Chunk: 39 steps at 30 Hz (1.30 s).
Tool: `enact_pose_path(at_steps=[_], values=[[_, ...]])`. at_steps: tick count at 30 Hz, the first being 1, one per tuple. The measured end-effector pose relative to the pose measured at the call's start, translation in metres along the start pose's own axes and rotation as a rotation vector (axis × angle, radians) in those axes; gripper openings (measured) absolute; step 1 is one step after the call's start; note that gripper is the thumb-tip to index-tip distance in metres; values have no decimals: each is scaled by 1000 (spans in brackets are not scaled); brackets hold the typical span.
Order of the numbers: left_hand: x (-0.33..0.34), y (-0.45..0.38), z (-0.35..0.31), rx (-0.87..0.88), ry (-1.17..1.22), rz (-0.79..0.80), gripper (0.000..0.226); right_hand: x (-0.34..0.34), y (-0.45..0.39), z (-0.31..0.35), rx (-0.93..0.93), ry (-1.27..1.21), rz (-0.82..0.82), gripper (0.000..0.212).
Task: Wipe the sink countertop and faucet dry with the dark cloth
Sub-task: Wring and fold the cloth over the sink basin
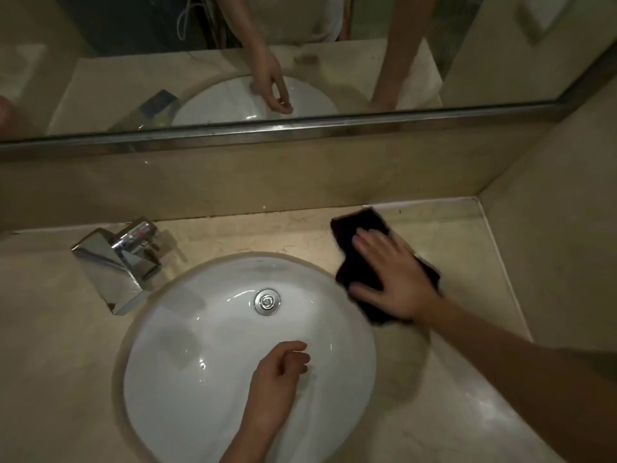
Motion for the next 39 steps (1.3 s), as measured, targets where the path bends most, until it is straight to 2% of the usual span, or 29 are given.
enact_pose_path(at_steps=[3, 5, 7, 10, 12, 16, 19, 21, 23, 26, 28, 32, 34, 37, 39], values=[[17, 3, -6, 13, 24, 57, 15, 14, 72, 34, -76, -44, 11, 79], [24, 5, -10, 38, 15, 90, 18, 12, 87, 19, -80, -63, -10, 66], [25, 6, -11, 53, -1, 92, 19, 2, 69, -28, 79, -40, -61, 60], [27, 10, -6, 45, -13, 61, 20, -22, 33, -116, 473, -12, -167, 71], [31, 13, -5, 37, -30, 63, 24, -27, 22, -143, 584, 0, -149, 80], [44, 24, -3, 18, -47, 110, 24, -20, 59, -112, 553, 33, -151, 90], [46, 27, -4, 13, -37, 118, 21, 3, 137, -59, 524, 0, -90, 79], [45, 24, -3, 10, -26, 111, 16, 10, 162, -46, 507, 0, -87, 73], [45, 21, -3, -4, -7, 100, 12, 7, 151, -65, 521, 3, -105, 69], [42, 21, -4, 6, -8, 92, 13, -10, 108, -115, 643, 6, -188, 69], [39, 22, -8, 15, -21, 88, 18, -15, 79, -135, 675, 3, -217, 69], [31, 28, -4, 29, -17, 39, 19, -16, 40, -124, 789, -60, -294, 68], [31, 31, -1, 25, -20, 15, 25, -15, 14, -86, 728, -62, -315, 67], [38, 37, 7, -11, -56, 14, 27, -2, -26, 1, 460, -79, -298, 61], [46, 41, 9, -24, -91, 35, 26, 3, -38, 34, 344, -102, -294, 58]])
Point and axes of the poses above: each hand's wrist, its own y-axis away from the middle knuckle, its own x-axis out of the palm, z = x × y, the point moved 8 cm from there along -y, towards the middle knuckle, and after that the axes turned 1 degree about -x, right-handed, at the moved point
